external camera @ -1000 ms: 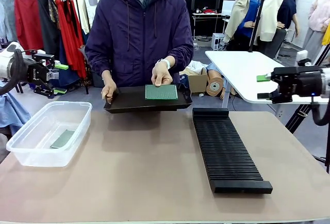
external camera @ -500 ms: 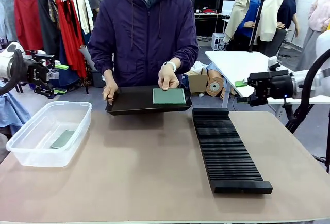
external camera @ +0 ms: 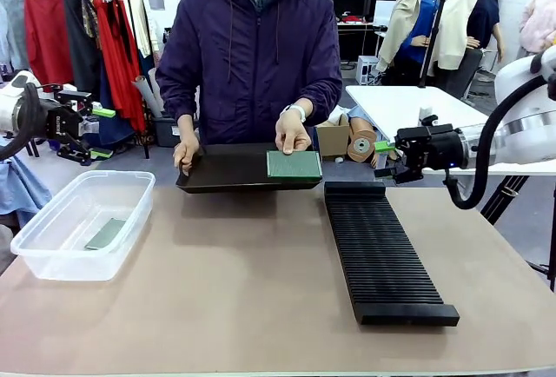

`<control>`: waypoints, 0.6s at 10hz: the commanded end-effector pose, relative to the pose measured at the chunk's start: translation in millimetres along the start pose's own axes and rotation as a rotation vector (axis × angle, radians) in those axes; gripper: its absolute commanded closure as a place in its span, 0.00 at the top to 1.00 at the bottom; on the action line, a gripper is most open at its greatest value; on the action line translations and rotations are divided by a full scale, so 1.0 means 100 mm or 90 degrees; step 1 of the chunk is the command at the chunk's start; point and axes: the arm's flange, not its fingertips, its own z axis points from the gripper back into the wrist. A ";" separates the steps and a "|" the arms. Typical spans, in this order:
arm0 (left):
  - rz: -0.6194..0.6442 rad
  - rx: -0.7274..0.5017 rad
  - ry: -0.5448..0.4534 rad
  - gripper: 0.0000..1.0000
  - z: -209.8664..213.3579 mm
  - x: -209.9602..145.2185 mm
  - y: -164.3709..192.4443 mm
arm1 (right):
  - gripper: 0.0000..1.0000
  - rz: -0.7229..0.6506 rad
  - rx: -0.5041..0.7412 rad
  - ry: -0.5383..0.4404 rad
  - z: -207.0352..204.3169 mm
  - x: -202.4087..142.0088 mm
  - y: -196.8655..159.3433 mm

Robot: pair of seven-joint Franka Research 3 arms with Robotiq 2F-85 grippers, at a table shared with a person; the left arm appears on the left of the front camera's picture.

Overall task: Sort PCBs into racks and boxes based on the side picked up.
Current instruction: Pick up the Blank PCB handed by the Human.

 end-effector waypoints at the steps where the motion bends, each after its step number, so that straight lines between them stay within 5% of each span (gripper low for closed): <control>1: 0.004 0.003 -0.005 1.00 0.01 -0.01 -0.02 | 1.00 0.006 0.048 -0.003 -0.11 0.12 -0.05; 6: 0.004 0.003 -0.005 1.00 0.01 -0.01 -0.02 | 1.00 0.003 0.083 0.003 -0.53 0.21 -0.14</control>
